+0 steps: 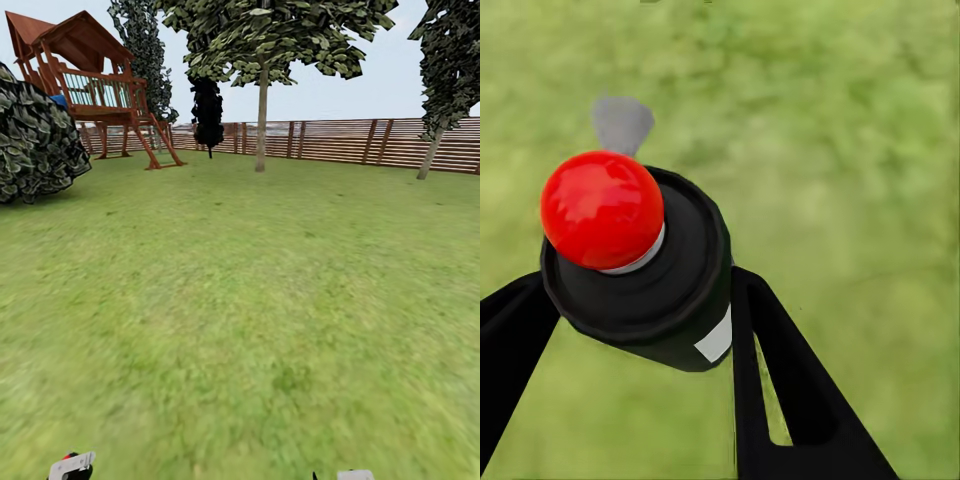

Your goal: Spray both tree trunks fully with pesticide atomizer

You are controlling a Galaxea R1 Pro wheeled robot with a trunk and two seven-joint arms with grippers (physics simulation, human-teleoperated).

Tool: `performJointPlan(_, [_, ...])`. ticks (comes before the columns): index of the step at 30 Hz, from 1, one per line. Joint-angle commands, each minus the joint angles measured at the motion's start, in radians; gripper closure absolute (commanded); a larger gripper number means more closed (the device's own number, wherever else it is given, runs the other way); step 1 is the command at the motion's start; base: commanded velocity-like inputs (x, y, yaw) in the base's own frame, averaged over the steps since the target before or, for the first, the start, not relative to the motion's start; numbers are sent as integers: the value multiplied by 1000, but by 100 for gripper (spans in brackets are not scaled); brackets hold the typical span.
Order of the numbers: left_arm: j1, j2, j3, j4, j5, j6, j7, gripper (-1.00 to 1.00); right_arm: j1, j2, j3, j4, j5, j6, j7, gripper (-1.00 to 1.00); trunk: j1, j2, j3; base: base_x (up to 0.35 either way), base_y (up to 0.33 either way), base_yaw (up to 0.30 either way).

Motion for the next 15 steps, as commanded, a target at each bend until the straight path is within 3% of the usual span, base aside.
performJointPlan(1, [-1, 0, 4, 1, 11, -1, -11, 100, -1, 0, -2, 1, 11, -3, -8, -100, 0, 0, -1, 338, 0, 0])
performJointPlan(15, [-1, 0, 4, 3, 11, -1, -11, 100, -1, 0, -2, 1, 11, -3, -8, -100, 0, 0, -1, 338, 0, 0])
